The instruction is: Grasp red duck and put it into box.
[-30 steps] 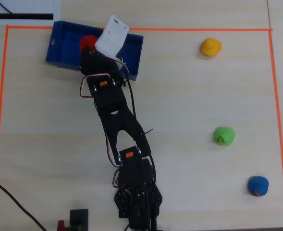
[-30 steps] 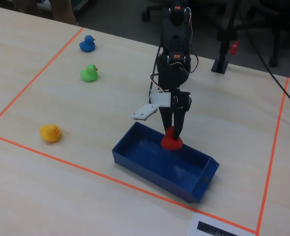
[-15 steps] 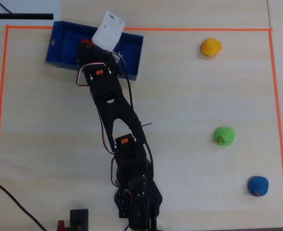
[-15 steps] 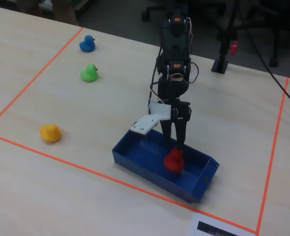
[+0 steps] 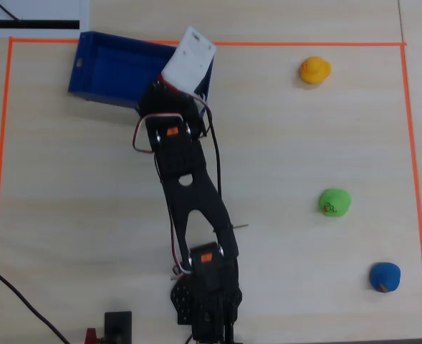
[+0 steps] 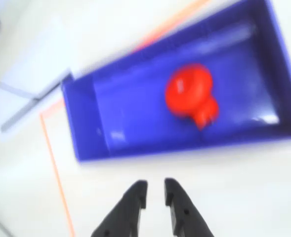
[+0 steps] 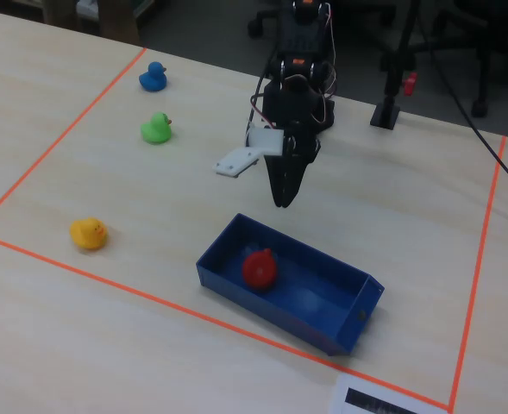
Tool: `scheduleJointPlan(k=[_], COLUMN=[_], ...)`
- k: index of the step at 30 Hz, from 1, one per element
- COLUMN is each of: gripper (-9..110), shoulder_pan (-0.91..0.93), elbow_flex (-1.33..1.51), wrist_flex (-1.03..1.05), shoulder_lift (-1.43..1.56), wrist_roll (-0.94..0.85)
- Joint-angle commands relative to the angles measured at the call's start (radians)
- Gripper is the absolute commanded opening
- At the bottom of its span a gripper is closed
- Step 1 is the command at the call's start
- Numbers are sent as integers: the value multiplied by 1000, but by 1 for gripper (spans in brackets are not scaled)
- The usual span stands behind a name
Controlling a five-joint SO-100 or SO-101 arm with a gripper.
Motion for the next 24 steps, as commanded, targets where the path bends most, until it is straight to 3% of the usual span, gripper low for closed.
scheduleJointPlan(k=[1, 6, 12, 17, 24], gripper=[0, 0, 0, 0, 0], shoulder_pan=[-49, -58, 58, 144, 169], elbow_flex=[255, 779, 1158, 1344, 1351], wrist_flex=[-8, -11, 109, 249, 439], shoulder_lift=[446, 877, 1272, 1526, 1528], wrist_roll=[-63, -230, -368, -439, -495])
